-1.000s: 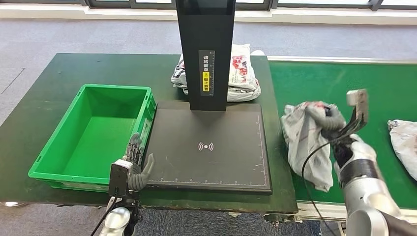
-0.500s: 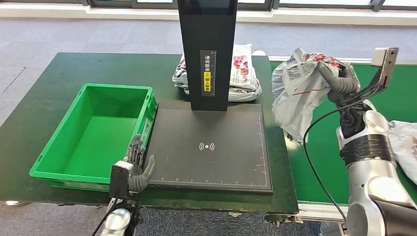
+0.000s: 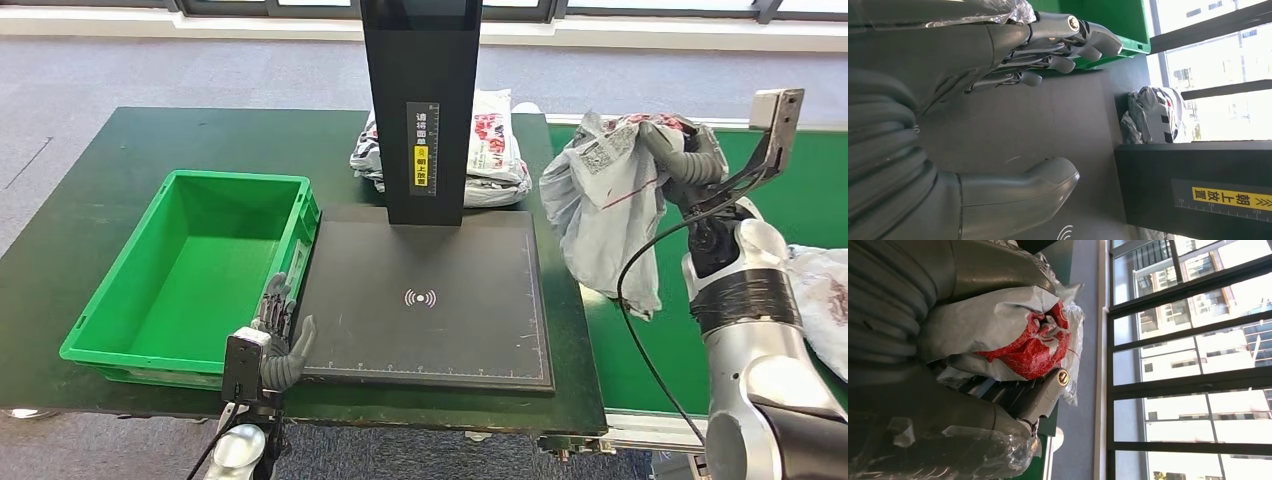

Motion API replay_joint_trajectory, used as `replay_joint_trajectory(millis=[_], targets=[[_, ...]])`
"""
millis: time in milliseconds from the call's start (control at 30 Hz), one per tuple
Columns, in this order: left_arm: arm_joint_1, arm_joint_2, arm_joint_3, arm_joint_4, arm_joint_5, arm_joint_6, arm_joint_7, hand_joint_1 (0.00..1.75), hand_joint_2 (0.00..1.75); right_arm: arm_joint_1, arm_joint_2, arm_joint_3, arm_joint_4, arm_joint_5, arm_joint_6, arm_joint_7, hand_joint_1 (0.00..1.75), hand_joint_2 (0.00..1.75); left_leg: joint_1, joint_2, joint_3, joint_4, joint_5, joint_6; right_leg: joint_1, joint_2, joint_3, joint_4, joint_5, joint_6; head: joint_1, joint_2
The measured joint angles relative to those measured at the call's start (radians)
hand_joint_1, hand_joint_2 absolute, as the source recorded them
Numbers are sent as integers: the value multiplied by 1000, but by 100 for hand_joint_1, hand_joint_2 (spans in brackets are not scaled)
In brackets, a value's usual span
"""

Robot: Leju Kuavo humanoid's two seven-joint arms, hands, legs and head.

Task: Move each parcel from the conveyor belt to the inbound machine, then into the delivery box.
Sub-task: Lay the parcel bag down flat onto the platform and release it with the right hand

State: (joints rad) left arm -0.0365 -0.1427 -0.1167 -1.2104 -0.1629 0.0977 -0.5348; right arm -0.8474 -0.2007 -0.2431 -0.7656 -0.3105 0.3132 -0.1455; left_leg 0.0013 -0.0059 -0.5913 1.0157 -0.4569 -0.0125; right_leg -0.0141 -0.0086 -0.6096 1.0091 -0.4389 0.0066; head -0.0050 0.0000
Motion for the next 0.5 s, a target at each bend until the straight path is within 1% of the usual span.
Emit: replay_joint_trajectory(millis=[500], targets=[[1, 0, 0, 0, 0, 0, 0, 0, 175, 0, 0, 1, 0, -1, -3, 0, 175, 175, 0, 0, 0, 0, 0, 0, 0, 0, 0, 0, 0, 0, 0, 0]])
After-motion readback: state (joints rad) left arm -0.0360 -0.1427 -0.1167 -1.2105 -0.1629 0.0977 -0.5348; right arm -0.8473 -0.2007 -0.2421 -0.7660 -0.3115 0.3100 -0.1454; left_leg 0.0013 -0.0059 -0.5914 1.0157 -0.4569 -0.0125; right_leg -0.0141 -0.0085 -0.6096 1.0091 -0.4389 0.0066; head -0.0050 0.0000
